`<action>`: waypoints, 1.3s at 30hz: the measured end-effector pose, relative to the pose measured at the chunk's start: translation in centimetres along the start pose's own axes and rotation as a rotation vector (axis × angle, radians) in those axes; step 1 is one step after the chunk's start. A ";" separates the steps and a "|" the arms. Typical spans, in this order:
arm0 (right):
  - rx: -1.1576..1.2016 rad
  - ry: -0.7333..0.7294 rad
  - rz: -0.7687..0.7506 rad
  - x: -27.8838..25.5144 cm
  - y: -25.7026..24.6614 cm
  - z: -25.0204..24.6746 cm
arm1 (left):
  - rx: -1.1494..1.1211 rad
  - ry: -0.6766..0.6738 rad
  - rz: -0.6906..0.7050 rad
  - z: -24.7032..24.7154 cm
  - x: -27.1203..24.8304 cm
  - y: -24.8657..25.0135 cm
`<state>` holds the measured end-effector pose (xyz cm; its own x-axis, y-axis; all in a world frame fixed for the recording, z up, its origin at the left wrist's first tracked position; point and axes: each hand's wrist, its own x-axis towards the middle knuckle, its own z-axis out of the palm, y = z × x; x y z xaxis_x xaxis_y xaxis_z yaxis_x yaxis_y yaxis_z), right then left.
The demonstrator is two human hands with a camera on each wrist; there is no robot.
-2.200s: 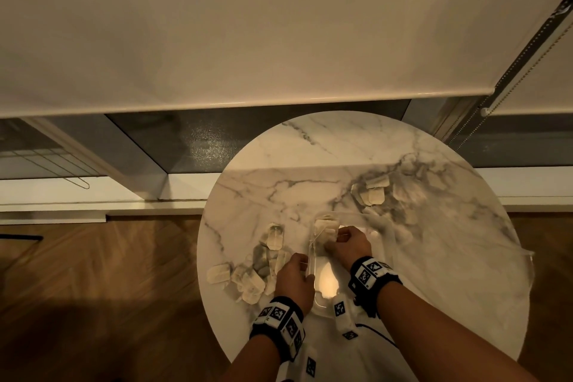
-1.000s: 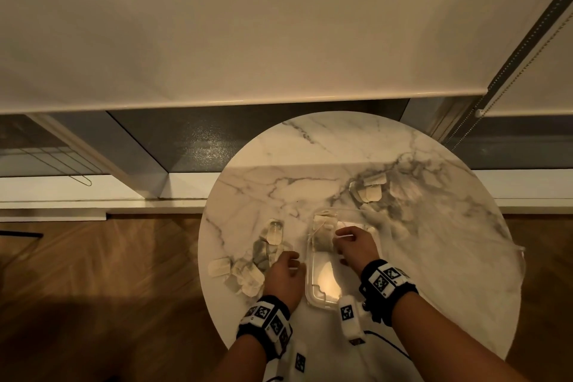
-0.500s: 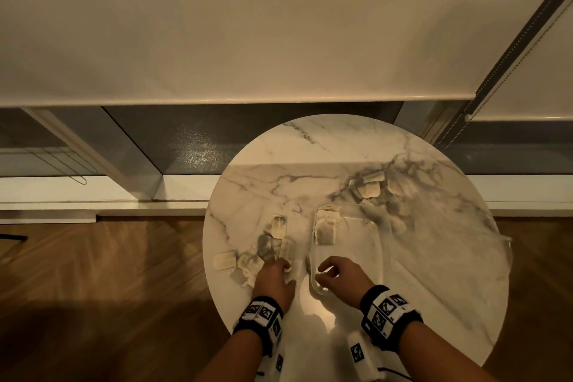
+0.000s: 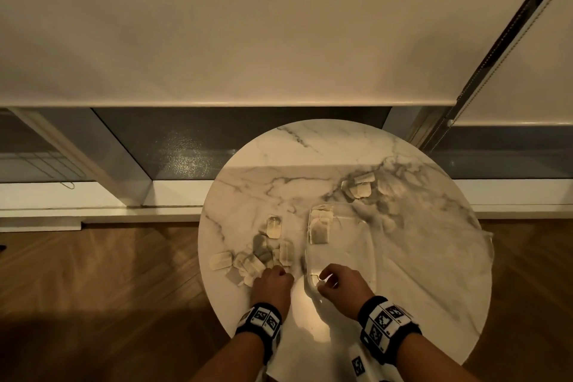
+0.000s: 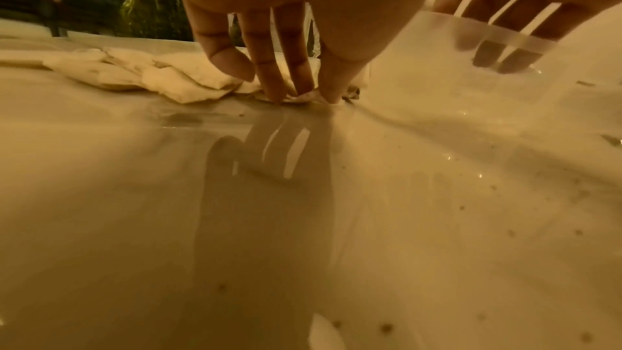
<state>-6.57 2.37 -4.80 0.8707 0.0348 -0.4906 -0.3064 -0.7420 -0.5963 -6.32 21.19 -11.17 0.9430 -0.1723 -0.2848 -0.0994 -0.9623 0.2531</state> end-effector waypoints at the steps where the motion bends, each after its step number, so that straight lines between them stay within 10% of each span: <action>1: 0.009 0.005 -0.001 -0.1 0.0 -0.1 | -0.057 0.029 -0.015 -0.2 -0.1 0.0; 11: 0.218 0.067 -0.113 -0.3 -0.2 -2.8 | -1.126 0.225 -0.280 -8.1 -1.9 2.0; 16: 0.675 -0.156 -0.182 -0.6 -1.7 -5.3 | -1.445 0.187 -0.301 -12.3 -2.7 5.0; 39: 0.564 -0.115 -0.188 1.6 3.2 -8.7 | -0.950 0.280 -0.497 -7.7 -1.0 11.2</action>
<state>-2.80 -5.76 -1.98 0.8919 0.2266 -0.3913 -0.3356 -0.2480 -0.9088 -5.89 12.17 -0.97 0.8608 0.3570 -0.3628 0.4811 -0.3378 0.8090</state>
